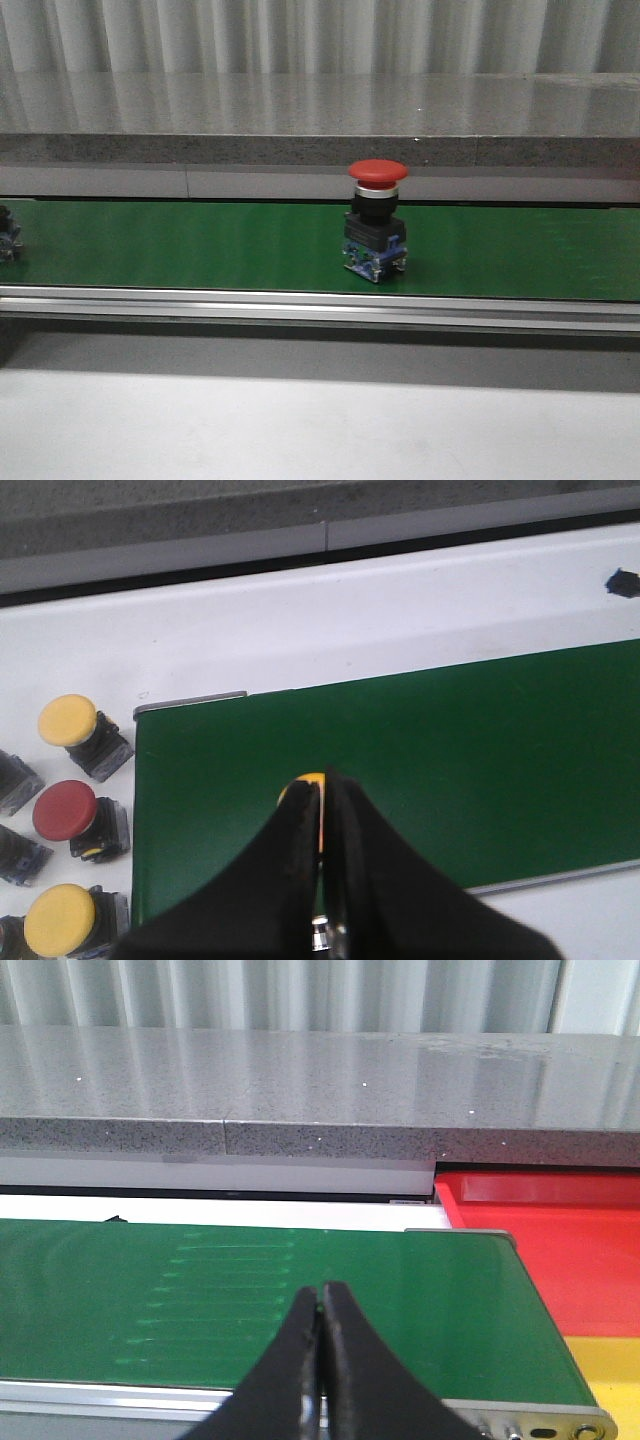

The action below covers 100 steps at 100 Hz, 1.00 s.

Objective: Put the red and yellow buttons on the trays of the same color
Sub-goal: 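Set the yellow button on the belt and release it, then grasp the red button at the belt end with the right gripper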

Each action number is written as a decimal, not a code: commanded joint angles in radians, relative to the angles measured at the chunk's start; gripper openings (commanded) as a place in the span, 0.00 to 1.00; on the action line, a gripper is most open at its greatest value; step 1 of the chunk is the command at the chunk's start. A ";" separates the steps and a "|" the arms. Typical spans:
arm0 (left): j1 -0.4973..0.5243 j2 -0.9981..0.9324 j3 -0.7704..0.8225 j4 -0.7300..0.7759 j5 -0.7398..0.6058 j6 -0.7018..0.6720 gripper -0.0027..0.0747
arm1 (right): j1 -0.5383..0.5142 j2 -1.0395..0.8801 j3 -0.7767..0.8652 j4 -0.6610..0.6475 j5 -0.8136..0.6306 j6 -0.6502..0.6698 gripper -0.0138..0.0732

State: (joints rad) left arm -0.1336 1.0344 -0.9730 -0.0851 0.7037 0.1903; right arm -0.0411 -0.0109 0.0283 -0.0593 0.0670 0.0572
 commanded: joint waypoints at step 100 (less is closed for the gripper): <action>-0.055 -0.657 0.411 -0.008 -0.170 0.000 0.01 | -0.007 0.254 -0.352 0.000 0.120 -0.002 0.08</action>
State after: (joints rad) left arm -0.1806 0.3708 -0.5360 -0.0806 0.6007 0.1919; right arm -0.0411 0.1527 -0.2251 -0.0593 0.2143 0.0572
